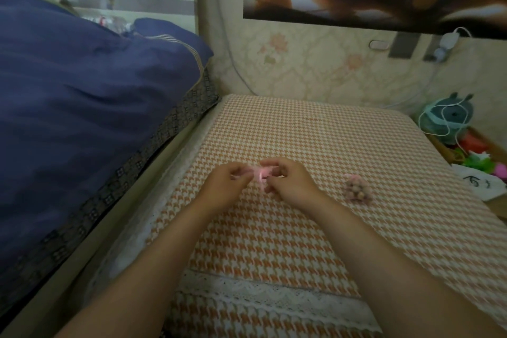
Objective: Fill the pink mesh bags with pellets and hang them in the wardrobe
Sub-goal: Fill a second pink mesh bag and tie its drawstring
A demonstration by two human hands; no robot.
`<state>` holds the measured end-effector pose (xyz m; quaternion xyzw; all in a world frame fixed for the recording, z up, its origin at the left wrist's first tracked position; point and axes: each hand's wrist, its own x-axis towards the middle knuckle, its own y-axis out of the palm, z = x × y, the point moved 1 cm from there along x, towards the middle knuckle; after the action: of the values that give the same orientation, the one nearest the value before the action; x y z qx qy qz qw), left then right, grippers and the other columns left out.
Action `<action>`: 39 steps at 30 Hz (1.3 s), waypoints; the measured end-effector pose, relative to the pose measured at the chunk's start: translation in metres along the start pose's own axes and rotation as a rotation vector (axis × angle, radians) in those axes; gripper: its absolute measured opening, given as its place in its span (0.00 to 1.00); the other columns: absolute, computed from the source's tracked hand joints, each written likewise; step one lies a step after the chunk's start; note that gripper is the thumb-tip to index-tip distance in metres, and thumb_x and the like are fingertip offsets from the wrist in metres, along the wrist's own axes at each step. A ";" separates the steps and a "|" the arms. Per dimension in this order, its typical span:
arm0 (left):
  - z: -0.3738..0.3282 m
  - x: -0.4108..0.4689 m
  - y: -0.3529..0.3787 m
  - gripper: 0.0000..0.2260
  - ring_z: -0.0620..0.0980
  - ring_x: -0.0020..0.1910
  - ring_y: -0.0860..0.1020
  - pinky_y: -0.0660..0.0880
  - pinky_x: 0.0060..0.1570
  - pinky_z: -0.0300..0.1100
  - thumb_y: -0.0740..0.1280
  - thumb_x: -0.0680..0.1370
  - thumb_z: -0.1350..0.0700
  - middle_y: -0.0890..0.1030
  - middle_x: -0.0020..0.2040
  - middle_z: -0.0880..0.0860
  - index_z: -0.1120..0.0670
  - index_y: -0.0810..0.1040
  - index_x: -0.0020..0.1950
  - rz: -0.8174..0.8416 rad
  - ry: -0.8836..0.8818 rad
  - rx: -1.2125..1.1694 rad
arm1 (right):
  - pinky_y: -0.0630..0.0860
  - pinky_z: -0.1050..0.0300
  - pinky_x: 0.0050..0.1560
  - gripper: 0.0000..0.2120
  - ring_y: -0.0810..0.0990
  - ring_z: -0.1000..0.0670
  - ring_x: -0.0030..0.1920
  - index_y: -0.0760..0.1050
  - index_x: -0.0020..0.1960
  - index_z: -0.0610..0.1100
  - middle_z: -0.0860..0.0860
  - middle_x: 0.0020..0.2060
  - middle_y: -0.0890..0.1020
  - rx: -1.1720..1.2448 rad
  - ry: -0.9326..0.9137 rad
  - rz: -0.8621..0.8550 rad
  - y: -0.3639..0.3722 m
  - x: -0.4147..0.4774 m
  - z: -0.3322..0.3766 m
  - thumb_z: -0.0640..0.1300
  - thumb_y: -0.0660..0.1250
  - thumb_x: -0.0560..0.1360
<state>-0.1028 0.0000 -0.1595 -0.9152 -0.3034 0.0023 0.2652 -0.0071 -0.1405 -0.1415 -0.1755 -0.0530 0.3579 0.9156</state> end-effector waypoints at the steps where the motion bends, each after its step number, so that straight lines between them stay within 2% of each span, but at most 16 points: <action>1: -0.003 -0.003 0.002 0.05 0.42 0.41 0.80 0.72 0.39 0.34 0.68 0.79 0.52 0.82 0.40 0.43 0.50 0.83 0.51 0.032 0.012 0.020 | 0.77 0.58 0.33 0.14 0.83 0.51 0.36 0.79 0.61 0.46 0.44 0.47 0.84 -0.002 -0.013 0.003 -0.005 -0.004 0.002 0.34 0.65 0.79; 3: -0.008 -0.007 0.008 0.07 0.38 0.37 0.77 0.69 0.37 0.35 0.66 0.80 0.50 0.80 0.36 0.42 0.49 0.83 0.49 0.095 0.034 0.046 | 0.76 0.62 0.31 0.11 0.82 0.53 0.33 0.82 0.59 0.41 0.45 0.40 0.84 0.017 -0.021 -0.006 -0.017 -0.014 0.002 0.36 0.68 0.78; 5: -0.013 -0.009 0.014 0.09 0.39 0.36 0.77 0.71 0.39 0.39 0.65 0.80 0.51 0.80 0.37 0.43 0.48 0.84 0.46 0.133 0.087 0.100 | 0.74 0.64 0.28 0.09 0.80 0.55 0.30 0.82 0.57 0.38 0.48 0.35 0.83 0.018 -0.003 -0.034 -0.026 -0.022 0.000 0.36 0.69 0.78; 7: -0.016 -0.009 0.020 0.08 0.41 0.47 0.77 0.73 0.49 0.42 0.65 0.79 0.52 0.81 0.47 0.44 0.48 0.84 0.51 0.112 0.151 0.201 | 0.73 0.64 0.26 0.09 0.79 0.58 0.26 0.83 0.56 0.37 0.48 0.32 0.82 -0.020 0.016 -0.057 -0.032 -0.026 -0.003 0.36 0.69 0.78; 9: -0.024 -0.012 0.023 0.11 0.42 0.56 0.74 0.72 0.57 0.40 0.65 0.78 0.57 0.77 0.55 0.44 0.50 0.81 0.59 0.050 0.191 0.201 | 0.70 0.66 0.23 0.08 0.76 0.60 0.22 0.83 0.56 0.38 0.48 0.28 0.80 -0.039 0.026 -0.071 -0.038 -0.028 -0.005 0.36 0.69 0.78; 12: -0.038 -0.017 0.027 0.15 0.39 0.57 0.75 0.72 0.55 0.36 0.65 0.77 0.59 0.78 0.57 0.42 0.48 0.79 0.62 0.071 0.182 0.010 | 0.68 0.67 0.22 0.06 0.74 0.61 0.20 0.83 0.54 0.41 0.54 0.24 0.80 -0.018 0.035 -0.069 -0.043 -0.030 -0.004 0.38 0.69 0.79; 15: -0.042 -0.019 0.033 0.13 0.36 0.50 0.78 0.74 0.48 0.32 0.71 0.75 0.52 0.81 0.51 0.42 0.46 0.79 0.60 0.102 0.212 0.039 | 0.72 0.68 0.28 0.04 0.79 0.62 0.25 0.85 0.49 0.45 0.55 0.30 0.83 -0.055 -0.009 -0.080 -0.045 -0.029 -0.005 0.40 0.71 0.77; 17: -0.040 -0.017 0.035 0.12 0.37 0.44 0.78 0.75 0.45 0.33 0.73 0.74 0.54 0.81 0.46 0.43 0.47 0.80 0.58 0.084 0.233 0.089 | 0.73 0.69 0.36 0.03 0.81 0.65 0.34 0.86 0.46 0.51 0.56 0.38 0.85 -0.166 -0.036 -0.072 -0.047 -0.026 -0.008 0.46 0.73 0.75; 20: -0.039 -0.015 0.034 0.12 0.36 0.34 0.74 0.70 0.36 0.29 0.73 0.74 0.55 0.78 0.39 0.43 0.48 0.79 0.57 0.111 0.243 0.110 | 0.74 0.67 0.37 0.07 0.82 0.64 0.38 0.86 0.48 0.52 0.57 0.41 0.86 -0.209 -0.018 -0.047 -0.052 -0.026 -0.007 0.52 0.71 0.76; 23: -0.042 -0.015 0.034 0.15 0.35 0.35 0.75 0.72 0.37 0.28 0.73 0.74 0.57 0.79 0.40 0.43 0.47 0.78 0.59 0.149 0.268 0.104 | 0.79 0.49 0.42 0.12 0.81 0.54 0.35 0.86 0.44 0.48 0.46 0.38 0.86 -0.161 -0.027 -0.050 -0.057 -0.026 -0.003 0.52 0.66 0.78; 25: -0.045 -0.016 0.035 0.14 0.35 0.37 0.76 0.72 0.37 0.27 0.73 0.74 0.59 0.81 0.41 0.44 0.48 0.78 0.59 0.148 0.284 0.084 | 0.79 0.49 0.43 0.11 0.79 0.51 0.33 0.86 0.44 0.47 0.40 0.37 0.85 -0.150 -0.037 -0.028 -0.060 -0.027 -0.002 0.49 0.68 0.79; 29: -0.044 -0.014 0.036 0.13 0.39 0.39 0.78 0.74 0.39 0.29 0.72 0.75 0.59 0.82 0.44 0.47 0.47 0.78 0.57 0.140 0.275 0.038 | 0.82 0.49 0.45 0.04 0.81 0.51 0.33 0.87 0.48 0.48 0.40 0.38 0.86 -0.113 -0.047 0.016 -0.062 -0.027 -0.003 0.43 0.73 0.76; 32: -0.042 -0.013 0.037 0.15 0.37 0.44 0.78 0.76 0.46 0.32 0.72 0.74 0.58 0.80 0.48 0.44 0.46 0.77 0.59 0.140 0.258 0.073 | 0.81 0.51 0.41 0.04 0.81 0.51 0.32 0.87 0.46 0.46 0.42 0.38 0.87 -0.124 -0.027 -0.011 -0.062 -0.027 -0.003 0.43 0.73 0.75; 35: -0.046 -0.014 0.035 0.15 0.40 0.52 0.73 0.72 0.53 0.34 0.71 0.74 0.56 0.76 0.53 0.42 0.46 0.77 0.60 0.026 0.353 0.248 | 0.78 0.53 0.35 0.04 0.82 0.49 0.32 0.87 0.44 0.46 0.43 0.36 0.86 -0.127 0.008 -0.050 -0.059 -0.026 -0.006 0.43 0.73 0.75; 37: -0.052 -0.017 0.031 0.10 0.39 0.45 0.73 0.71 0.47 0.36 0.69 0.75 0.55 0.76 0.47 0.42 0.45 0.79 0.55 -0.054 0.382 0.232 | 0.75 0.57 0.31 0.04 0.81 0.48 0.31 0.86 0.43 0.46 0.41 0.35 0.86 -0.121 0.019 -0.078 -0.057 -0.026 -0.007 0.43 0.73 0.75; 39: -0.057 -0.020 0.030 0.04 0.40 0.37 0.74 0.72 0.38 0.39 0.69 0.76 0.50 0.78 0.39 0.44 0.44 0.79 0.50 -0.057 0.288 0.161 | 0.73 0.59 0.29 0.04 0.80 0.47 0.30 0.86 0.43 0.45 0.40 0.35 0.86 -0.110 0.020 -0.088 -0.055 -0.026 -0.007 0.43 0.73 0.75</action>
<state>-0.0929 -0.0587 -0.1279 -0.8729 -0.2868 -0.1119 0.3785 0.0103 -0.1980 -0.1272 -0.2268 -0.0712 0.3121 0.9198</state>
